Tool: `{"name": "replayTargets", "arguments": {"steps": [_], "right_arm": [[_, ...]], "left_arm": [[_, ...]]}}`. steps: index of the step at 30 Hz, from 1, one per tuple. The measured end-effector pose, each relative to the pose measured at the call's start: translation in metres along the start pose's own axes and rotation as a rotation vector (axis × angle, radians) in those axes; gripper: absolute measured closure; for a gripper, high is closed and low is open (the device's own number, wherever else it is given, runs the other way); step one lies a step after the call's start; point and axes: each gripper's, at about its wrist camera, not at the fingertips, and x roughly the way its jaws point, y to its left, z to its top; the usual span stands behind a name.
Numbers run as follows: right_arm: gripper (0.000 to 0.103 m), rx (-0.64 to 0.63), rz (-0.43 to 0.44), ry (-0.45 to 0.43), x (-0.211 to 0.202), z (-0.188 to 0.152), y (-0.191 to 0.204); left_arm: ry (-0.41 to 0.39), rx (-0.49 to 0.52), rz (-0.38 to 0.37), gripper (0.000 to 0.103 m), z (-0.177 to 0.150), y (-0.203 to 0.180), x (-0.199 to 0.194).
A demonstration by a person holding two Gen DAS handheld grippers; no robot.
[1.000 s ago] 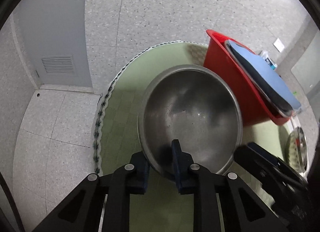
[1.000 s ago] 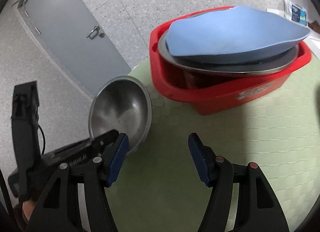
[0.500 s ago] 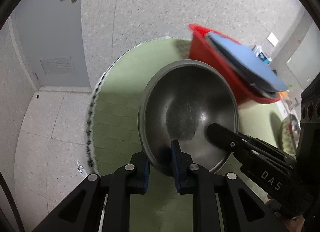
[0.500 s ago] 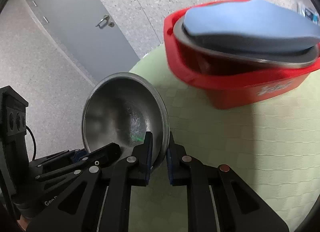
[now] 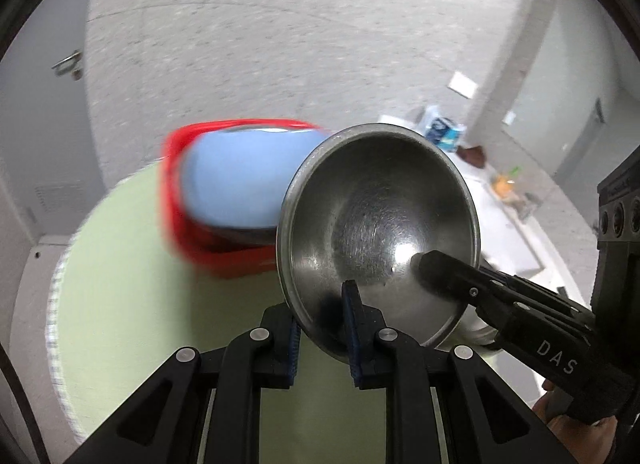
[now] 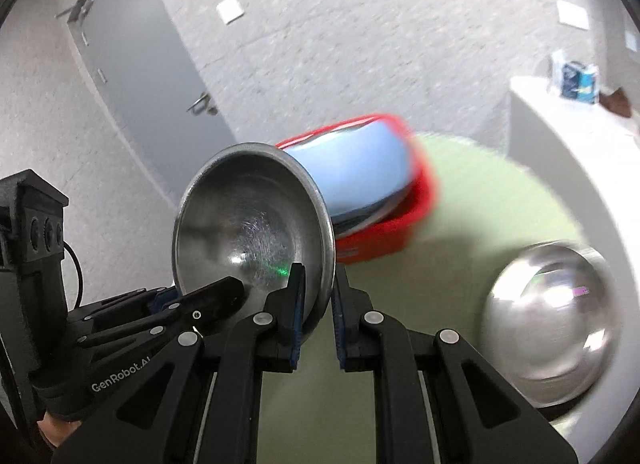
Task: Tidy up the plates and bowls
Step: 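Lift the small steel bowl and lower it into the stacked steel bowls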
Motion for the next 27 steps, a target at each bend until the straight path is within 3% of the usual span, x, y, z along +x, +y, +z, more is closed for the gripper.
{"name": "replayTargets", "arguments": {"steps": [8, 13, 19, 27], "right_arm": [[0.09, -0.014, -0.06, 0.03, -0.042, 0.001, -0.092], [0.09, 0.017, -0.041, 0.105, -0.039, 0.002, -0.133], [0.087, 0.032, -0.013, 0.172, -0.034, -0.005, -0.164], [0.086, 0.029, 0.008, 0.227, -0.026, -0.013, -0.174]], "left_arm": [[0.05, 0.009, -0.012, 0.087, -0.012, -0.106, 0.049], [0.12, -0.017, 0.019, 0.087, -0.008, -0.135, 0.087], [0.17, -0.015, 0.074, 0.085, -0.001, -0.169, 0.106], [0.224, -0.048, 0.102, 0.082, 0.014, -0.188, 0.142]]}}
